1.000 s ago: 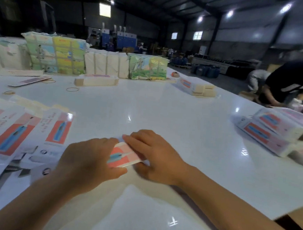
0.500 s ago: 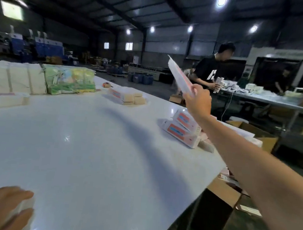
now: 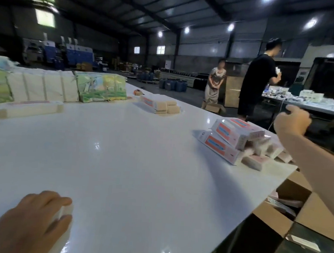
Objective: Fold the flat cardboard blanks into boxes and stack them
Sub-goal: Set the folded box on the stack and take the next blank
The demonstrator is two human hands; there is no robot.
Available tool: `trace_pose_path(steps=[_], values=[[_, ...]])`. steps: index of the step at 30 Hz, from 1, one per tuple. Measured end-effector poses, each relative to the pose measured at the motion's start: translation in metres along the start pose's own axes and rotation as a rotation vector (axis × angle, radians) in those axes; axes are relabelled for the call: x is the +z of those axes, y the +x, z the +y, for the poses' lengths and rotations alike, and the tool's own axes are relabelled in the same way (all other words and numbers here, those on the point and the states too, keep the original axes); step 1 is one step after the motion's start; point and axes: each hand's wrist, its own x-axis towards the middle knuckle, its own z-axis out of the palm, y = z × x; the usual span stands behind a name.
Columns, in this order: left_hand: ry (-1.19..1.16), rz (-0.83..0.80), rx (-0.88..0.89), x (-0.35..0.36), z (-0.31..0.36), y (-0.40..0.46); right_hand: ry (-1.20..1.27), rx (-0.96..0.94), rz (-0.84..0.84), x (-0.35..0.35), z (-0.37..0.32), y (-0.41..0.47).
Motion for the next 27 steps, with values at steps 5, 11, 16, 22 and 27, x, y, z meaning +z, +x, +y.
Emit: trace_pose_path(steps=[5, 11, 16, 22, 27], values=[[0.070, -0.193, -0.076, -0.025, 0.018, 0.001, 0.466, -0.507, -0.183, 0.004, -0.128, -0.093], [0.007, -0.208, -0.121, -0.020, 0.013, -0.009, 0.421, -0.919, -0.894, 0.043, -0.161, -0.313], [0.001, -0.244, -0.147, -0.019, 0.009, -0.011, 0.165, -1.157, -1.041, 0.073, -0.138, -0.380], [-0.240, -0.215, -0.325, -0.034, -0.001, 0.000, 0.200, -1.162, -1.008, 0.071, -0.137, -0.378], [0.156, -0.199, -0.661, -0.093, -0.066, 0.024, 0.233, -1.164, -0.994, 0.070, -0.137, -0.379]])
